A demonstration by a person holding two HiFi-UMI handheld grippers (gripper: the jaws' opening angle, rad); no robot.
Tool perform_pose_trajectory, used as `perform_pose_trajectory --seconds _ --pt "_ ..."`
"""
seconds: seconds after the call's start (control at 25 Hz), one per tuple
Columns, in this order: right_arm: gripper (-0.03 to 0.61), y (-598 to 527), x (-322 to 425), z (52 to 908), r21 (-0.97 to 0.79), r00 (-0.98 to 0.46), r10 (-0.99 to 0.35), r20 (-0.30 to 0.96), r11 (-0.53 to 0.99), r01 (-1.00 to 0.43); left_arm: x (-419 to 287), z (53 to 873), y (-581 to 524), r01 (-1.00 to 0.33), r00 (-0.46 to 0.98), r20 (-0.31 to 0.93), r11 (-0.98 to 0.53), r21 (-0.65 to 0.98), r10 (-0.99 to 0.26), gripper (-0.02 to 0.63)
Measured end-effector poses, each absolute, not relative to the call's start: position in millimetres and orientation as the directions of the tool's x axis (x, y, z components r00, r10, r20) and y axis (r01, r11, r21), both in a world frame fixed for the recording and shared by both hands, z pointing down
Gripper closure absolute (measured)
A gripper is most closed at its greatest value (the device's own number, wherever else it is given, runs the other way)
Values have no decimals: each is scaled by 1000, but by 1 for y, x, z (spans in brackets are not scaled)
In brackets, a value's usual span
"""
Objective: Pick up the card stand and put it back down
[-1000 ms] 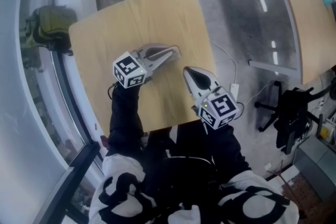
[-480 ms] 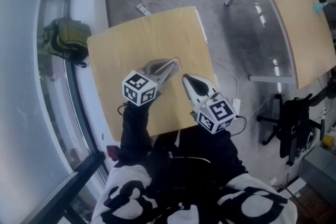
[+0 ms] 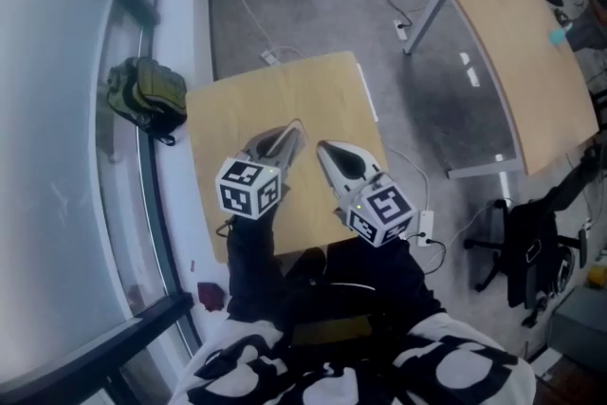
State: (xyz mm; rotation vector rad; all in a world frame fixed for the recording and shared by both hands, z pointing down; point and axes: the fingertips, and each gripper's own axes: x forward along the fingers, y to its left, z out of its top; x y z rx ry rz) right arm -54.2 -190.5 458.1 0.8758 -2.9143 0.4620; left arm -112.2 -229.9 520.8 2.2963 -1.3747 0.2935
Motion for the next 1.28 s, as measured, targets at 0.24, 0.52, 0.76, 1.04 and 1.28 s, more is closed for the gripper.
perform_pose_trajectory --seconds 0.24,0.52,0.76,1.04,1.28 --pt "560 -188 -67 424 -224 -830 -545 120 800 -557 -137 468 -206 -944 327 363 -280 177 -872 592" --pt "560 -202 -67 404 -151 -732 -659 171 717 -681 -160 400 -189 -995 94 209 -95 4 -973 592" --pt "560 -213 -63 395 -92 -638 -749 179 633 -769 -174 368 -173 -999 20 30 -21 -41 -999 592" --pt "560 -211 -62 382 -72 -622 -770 143 619 -782 -192 368 -165 -998 -42 10 42 -39 -999 594" --pt "560 -203 -69 372 -55 -639 -760 118 638 -768 -194 358 -163 -998 -40 -4 41 -40 -999 594"
